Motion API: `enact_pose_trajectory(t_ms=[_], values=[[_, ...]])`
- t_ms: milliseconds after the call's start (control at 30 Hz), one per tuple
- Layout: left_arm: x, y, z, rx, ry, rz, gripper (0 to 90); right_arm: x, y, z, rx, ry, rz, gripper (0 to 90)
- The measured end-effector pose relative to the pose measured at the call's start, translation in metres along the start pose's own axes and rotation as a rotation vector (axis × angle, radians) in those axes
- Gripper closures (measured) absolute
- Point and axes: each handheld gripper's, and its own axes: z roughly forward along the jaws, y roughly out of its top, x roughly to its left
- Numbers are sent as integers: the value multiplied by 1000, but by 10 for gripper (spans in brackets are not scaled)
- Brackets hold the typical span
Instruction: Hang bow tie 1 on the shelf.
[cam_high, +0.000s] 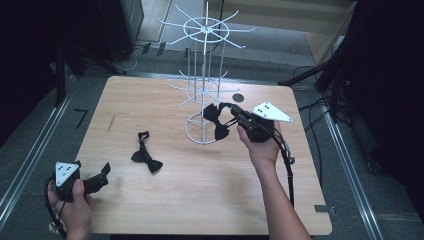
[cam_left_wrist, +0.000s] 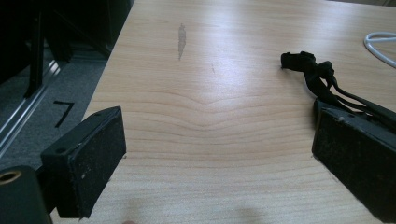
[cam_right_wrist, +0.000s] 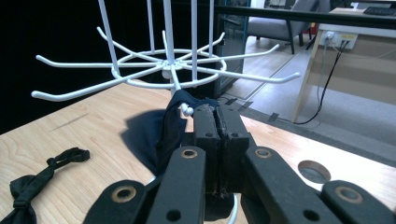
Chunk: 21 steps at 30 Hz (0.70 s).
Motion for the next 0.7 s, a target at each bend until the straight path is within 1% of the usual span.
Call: enact_pose_trajectory(t_ms=[300, 333, 367, 400, 467, 567, 633, 700], values=[[0, 0, 0, 1, -1, 1, 37, 0, -4, 11, 4, 13, 23, 896], [0, 0, 0, 1, -1, 1, 37, -1, -5, 15, 3, 17, 39, 896], [0, 0, 0, 0, -1, 1, 37, -1, -5, 15, 3, 17, 39, 896], [0, 0, 0, -1, -1, 0, 37, -1, -6, 19, 5, 20, 53, 896], [0, 0, 0, -1, -1, 1, 36, -2, -6, 21, 3, 25, 52, 896], [0, 0, 0, -1, -2, 0, 36, -1, -8, 27, 4, 36, 82, 894], [0, 0, 0, 0, -3, 0, 37, -1, -10, 29, 11, 28, 89, 872], [0, 0, 0, -1, -4, 0, 37, -2, -12, 29, 21, 16, 99, 814]])
